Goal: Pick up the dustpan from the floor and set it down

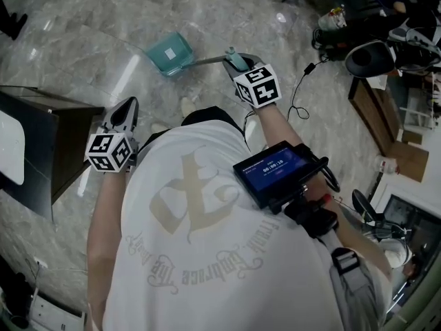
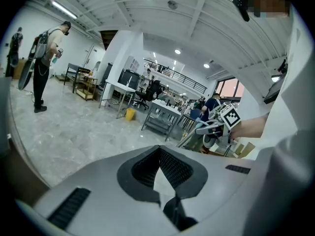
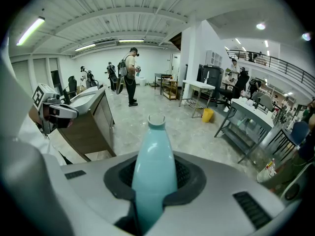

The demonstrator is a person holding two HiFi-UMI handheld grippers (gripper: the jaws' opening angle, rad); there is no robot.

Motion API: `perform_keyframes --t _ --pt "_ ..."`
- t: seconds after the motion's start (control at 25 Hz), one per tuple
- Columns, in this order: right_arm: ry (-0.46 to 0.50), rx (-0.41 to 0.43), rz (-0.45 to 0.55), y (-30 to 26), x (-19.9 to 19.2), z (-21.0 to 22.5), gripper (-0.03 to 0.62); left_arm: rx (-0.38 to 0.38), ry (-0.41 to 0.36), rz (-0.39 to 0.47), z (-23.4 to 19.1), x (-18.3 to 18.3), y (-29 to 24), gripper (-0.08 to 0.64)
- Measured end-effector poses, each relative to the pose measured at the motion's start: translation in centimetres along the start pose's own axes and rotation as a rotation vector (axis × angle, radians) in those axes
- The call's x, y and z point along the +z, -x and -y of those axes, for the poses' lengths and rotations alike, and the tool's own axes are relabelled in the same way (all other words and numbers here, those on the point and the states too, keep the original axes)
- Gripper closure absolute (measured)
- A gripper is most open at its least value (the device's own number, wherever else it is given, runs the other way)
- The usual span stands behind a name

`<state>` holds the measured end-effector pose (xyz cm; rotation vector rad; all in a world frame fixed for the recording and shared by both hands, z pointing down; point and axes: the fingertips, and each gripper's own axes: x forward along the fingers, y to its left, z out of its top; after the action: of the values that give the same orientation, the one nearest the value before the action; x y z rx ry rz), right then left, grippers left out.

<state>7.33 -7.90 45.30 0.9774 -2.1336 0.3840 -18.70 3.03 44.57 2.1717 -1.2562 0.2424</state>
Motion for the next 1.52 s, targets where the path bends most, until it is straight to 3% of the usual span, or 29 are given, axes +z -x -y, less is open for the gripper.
perform_keyframes --t 0.64,0.88,1.52 --pt "0.016 -0.015 -0.027 0.2 -0.7 1.2 0.5 0.001 0.04 0.002 0.2 -1.6 -0.5 0.549" --pt "0.019 0.008 -0.038 -0.7 -0.4 3.5 0.5 0.038 0.055 -0.015 0.4 -0.6 -2.1 0.549" --pt "0.036 0.031 -0.048 -3.4 -1.2 12.1 0.5 0.031 0.032 -0.092 3.9 2.4 -11.0 0.549"
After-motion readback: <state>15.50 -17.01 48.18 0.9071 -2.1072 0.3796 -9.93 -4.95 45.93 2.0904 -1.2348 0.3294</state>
